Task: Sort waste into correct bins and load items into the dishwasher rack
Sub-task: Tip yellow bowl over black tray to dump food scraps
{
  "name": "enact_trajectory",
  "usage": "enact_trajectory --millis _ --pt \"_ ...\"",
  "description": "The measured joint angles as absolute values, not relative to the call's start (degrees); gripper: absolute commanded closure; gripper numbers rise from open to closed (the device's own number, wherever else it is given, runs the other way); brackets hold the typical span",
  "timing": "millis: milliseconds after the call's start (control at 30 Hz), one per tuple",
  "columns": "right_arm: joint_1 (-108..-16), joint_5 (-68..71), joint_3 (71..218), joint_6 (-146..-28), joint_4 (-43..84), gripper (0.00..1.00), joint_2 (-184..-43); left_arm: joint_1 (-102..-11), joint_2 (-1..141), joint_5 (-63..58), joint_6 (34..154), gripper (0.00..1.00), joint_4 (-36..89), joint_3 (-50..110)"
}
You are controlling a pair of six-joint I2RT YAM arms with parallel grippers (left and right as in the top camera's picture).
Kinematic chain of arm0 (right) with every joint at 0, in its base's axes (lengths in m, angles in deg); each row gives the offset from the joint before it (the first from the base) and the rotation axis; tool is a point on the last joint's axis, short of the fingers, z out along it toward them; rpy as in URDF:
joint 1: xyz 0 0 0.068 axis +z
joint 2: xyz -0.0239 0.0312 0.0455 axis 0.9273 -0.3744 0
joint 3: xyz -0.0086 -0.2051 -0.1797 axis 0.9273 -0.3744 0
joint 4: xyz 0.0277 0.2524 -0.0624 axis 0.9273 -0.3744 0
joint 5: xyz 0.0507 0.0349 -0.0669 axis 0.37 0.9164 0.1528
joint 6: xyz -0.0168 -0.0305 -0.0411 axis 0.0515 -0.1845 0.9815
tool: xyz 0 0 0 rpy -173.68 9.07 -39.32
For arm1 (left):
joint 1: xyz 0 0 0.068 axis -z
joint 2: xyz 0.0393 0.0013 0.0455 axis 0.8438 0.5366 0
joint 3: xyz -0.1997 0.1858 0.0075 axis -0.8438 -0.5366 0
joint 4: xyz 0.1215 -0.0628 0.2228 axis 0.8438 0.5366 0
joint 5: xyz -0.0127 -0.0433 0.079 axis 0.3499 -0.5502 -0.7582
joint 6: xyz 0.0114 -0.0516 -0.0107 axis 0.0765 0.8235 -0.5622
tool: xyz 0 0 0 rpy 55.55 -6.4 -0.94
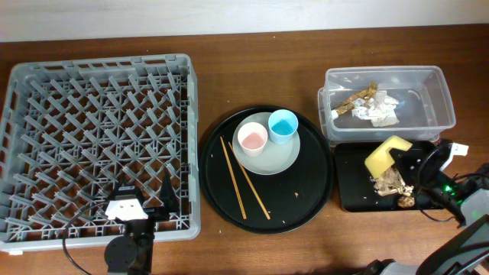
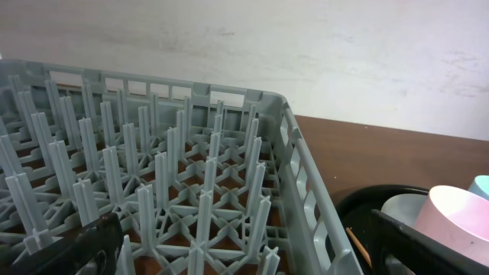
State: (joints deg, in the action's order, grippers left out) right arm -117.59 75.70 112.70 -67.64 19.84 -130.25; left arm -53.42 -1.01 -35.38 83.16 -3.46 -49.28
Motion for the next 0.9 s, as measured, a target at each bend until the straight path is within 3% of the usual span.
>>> enact_trajectory --millis 467,700,800,900 --pt "-118.8 80.45 112.64 -74.88 10.24 0.96 -130.25 -53.42 -1.01 -35.38 83.16 0.01 -3.48 -49.28" --pt "-118.93 80.6 112.44 -75.64 15.38 0.96 -130.16 -53.45 -1.01 -35.38 83.16 0.0 -3.46 -49.28" --pt "-118.93 80.23 112.46 -76.34 9.74 0.96 -129.83 -53.45 -1.01 -35.38 83.16 0.01 -3.46 -49.28" --pt "-116.94 69.91 115.89 -76.8 1.22 0.96 -124.37 -53.45 -1.01 -35.38 83.16 0.01 -3.46 -49.28"
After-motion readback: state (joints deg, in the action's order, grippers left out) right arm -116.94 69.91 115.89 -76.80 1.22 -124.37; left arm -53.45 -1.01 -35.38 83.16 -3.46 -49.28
